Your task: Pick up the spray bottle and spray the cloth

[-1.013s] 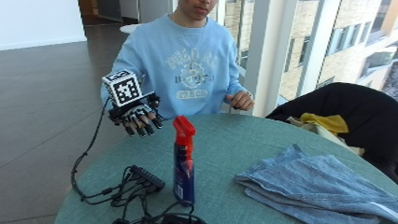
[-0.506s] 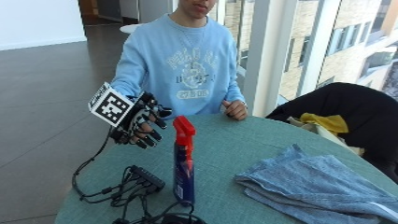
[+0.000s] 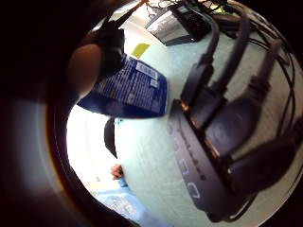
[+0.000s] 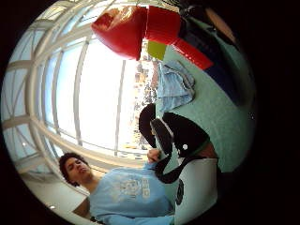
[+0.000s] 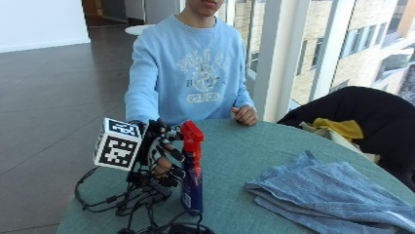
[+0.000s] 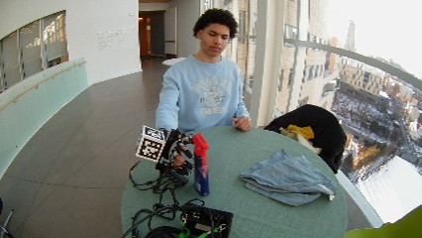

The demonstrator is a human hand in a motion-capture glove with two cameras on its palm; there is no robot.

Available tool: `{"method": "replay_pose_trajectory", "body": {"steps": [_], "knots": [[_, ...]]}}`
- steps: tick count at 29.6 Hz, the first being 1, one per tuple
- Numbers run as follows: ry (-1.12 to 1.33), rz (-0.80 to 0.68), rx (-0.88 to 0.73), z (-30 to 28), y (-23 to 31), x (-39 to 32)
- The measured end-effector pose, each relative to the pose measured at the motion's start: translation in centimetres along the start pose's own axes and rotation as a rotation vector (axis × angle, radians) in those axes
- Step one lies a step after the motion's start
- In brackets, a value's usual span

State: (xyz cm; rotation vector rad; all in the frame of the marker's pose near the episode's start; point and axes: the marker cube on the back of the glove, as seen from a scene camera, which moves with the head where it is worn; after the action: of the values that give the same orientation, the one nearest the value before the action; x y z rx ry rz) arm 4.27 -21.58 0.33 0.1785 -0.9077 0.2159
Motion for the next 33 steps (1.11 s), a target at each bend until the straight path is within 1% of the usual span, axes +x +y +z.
{"method": "replay_pose_trajectory", "body": {"steps": [11,17,25,29,33], "knots": [[-0.111,-0.022,0.008,2.0,-3.6,-0.1],[-0.133,-0.037,0.116,2.9,-3.9,-0.5],[-0.088,-0.072,0.242,3.2,-4.9,-1.8],[-0.048,-0.096,0.218,3.8,-5.0,-3.0],[-0.022,-0.111,0.150,4.8,-5.4,-5.2]]}}
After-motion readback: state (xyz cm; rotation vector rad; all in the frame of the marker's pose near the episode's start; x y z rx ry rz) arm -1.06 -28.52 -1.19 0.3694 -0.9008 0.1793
